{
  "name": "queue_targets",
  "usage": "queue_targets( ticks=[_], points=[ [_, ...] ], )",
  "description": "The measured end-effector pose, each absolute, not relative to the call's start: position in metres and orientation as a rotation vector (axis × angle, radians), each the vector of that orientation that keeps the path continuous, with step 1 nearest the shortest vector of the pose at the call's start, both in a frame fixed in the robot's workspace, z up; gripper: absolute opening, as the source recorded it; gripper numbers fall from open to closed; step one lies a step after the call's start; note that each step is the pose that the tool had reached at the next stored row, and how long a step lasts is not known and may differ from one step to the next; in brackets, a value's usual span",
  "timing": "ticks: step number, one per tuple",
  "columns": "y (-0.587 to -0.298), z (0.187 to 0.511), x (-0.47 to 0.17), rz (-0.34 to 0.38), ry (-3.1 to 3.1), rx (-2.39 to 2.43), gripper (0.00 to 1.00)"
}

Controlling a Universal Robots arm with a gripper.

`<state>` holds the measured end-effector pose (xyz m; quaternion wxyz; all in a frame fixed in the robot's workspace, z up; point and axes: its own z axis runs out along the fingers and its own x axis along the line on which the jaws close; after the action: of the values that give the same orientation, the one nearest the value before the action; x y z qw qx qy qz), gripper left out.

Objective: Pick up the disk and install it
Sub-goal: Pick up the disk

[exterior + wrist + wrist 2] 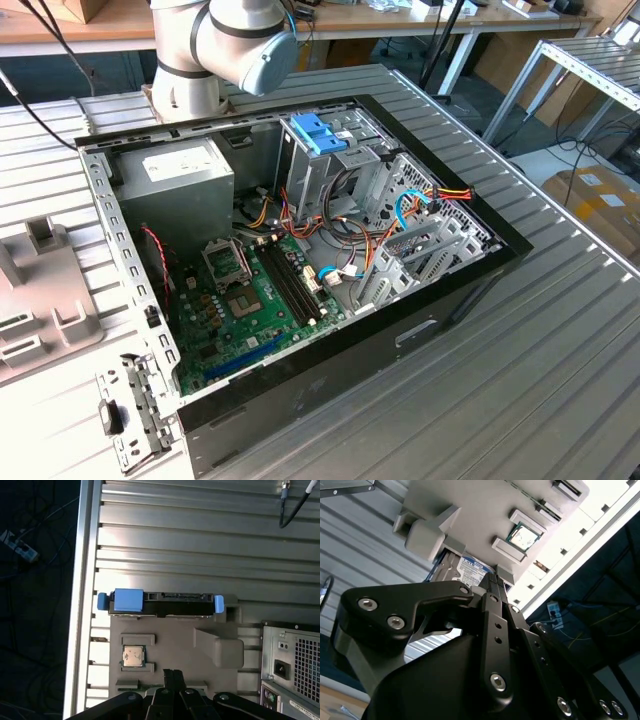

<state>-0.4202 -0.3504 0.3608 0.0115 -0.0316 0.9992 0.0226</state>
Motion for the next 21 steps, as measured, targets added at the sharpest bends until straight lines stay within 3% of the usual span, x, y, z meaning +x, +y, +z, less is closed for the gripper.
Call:
queue_targets(
  ticks=[21],
  points=[
    [-0.3504,0.3607,-0.4202,0.072,3.110,-0.247,0.11]
  ],
)
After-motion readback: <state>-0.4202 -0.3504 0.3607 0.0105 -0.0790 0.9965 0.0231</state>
